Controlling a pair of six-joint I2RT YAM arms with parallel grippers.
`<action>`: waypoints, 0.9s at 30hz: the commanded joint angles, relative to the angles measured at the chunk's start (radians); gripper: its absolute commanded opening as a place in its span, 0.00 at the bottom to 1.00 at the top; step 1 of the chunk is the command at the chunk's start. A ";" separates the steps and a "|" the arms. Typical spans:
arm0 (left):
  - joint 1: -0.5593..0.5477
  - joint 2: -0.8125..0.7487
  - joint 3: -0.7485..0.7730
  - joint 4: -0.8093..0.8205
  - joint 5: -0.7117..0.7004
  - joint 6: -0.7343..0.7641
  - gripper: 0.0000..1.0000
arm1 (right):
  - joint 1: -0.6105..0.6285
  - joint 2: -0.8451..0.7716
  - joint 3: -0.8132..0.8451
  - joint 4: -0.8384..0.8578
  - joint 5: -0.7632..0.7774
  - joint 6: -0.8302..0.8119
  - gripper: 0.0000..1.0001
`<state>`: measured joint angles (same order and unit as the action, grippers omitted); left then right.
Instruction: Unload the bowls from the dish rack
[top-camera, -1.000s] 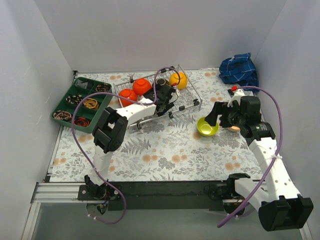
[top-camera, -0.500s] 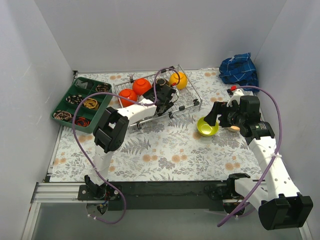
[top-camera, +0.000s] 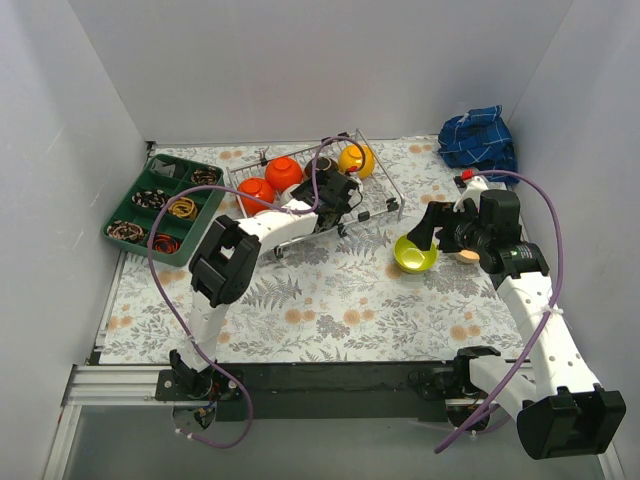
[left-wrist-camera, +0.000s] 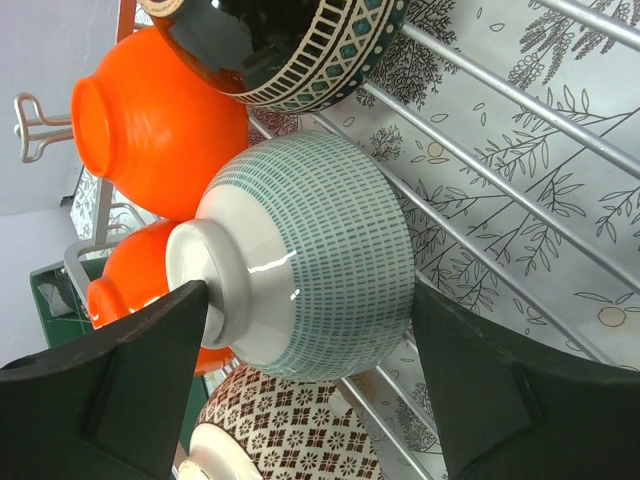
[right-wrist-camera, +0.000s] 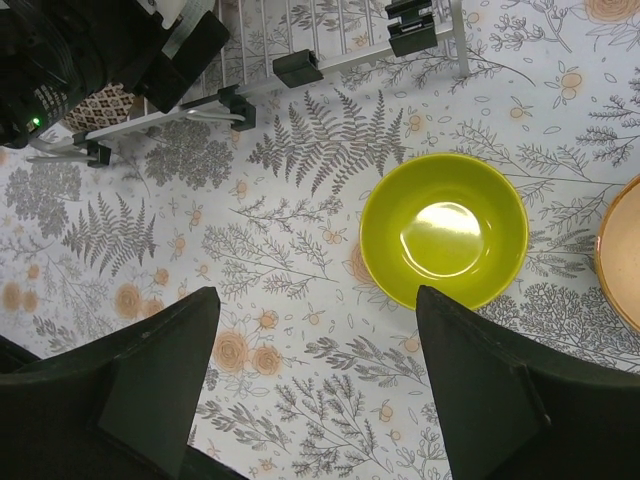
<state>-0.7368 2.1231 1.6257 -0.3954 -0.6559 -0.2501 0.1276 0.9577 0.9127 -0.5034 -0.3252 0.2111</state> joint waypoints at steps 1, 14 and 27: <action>-0.009 -0.049 0.014 0.006 0.029 -0.020 0.59 | 0.003 -0.004 0.041 0.060 -0.025 0.014 0.87; -0.024 -0.120 0.022 -0.008 0.064 -0.064 0.38 | 0.003 -0.020 0.018 0.094 -0.040 0.051 0.86; -0.024 -0.186 0.066 -0.063 0.125 -0.175 0.14 | 0.004 -0.011 0.017 0.114 -0.104 0.070 0.85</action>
<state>-0.7559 2.0560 1.6329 -0.4389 -0.5873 -0.3519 0.1276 0.9550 0.9127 -0.4431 -0.3813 0.2703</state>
